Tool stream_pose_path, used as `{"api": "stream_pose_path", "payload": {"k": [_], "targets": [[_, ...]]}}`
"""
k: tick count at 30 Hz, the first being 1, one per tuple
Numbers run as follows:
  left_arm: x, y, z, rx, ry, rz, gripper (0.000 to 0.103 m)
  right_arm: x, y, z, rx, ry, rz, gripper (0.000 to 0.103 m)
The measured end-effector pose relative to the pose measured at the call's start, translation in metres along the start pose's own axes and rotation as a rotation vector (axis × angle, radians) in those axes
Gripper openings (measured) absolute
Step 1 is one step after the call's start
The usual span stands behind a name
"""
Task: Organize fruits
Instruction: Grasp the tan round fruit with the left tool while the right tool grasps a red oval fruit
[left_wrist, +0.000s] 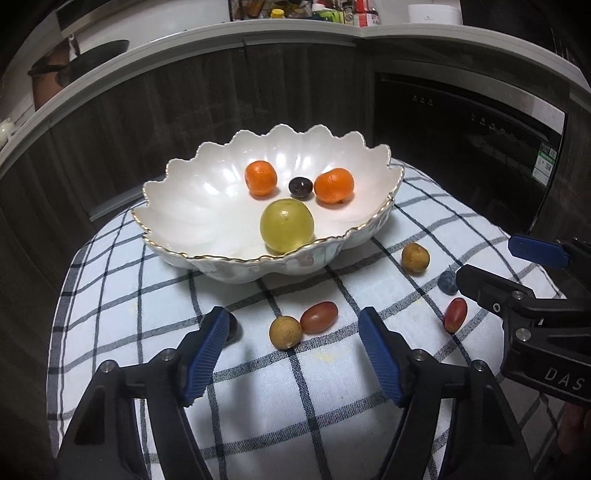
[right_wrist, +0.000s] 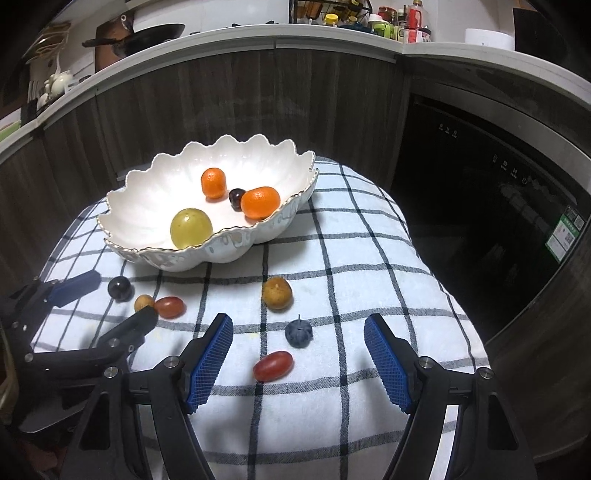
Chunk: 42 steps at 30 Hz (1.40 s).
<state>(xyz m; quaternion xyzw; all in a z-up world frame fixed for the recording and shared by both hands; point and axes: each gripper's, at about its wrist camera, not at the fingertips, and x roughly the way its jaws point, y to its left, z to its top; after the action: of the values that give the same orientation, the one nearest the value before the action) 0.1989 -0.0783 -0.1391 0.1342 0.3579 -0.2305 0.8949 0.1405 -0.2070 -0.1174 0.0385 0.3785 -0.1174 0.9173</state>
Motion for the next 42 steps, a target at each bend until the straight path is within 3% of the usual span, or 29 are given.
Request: {"api": "stream_pose_path", "payload": {"k": [8,15,22,33,42], "targets": [[0.014,0.01,-0.007,-0.024,0.071,-0.022,0.06,0.01,0.004,-0.008,-0.001,0.033,0.025,0.074],[0.021,0.016,-0.008,-0.023,0.095,-0.049,0.057,0.019,0.013,-0.015,-0.016,0.072,0.037,0.061],[0.031,0.016,-0.01,-0.015,0.117,-0.074,0.049,0.026,0.016,-0.02,-0.019,0.1,0.042,0.06],[0.04,0.021,-0.008,-0.06,0.137,-0.101,0.045,0.036,0.015,-0.024,0.002,0.129,0.045,0.047],[0.04,0.023,-0.006,-0.083,0.136,-0.102,0.024,0.036,0.013,-0.023,0.008,0.121,0.046,0.03]]}}
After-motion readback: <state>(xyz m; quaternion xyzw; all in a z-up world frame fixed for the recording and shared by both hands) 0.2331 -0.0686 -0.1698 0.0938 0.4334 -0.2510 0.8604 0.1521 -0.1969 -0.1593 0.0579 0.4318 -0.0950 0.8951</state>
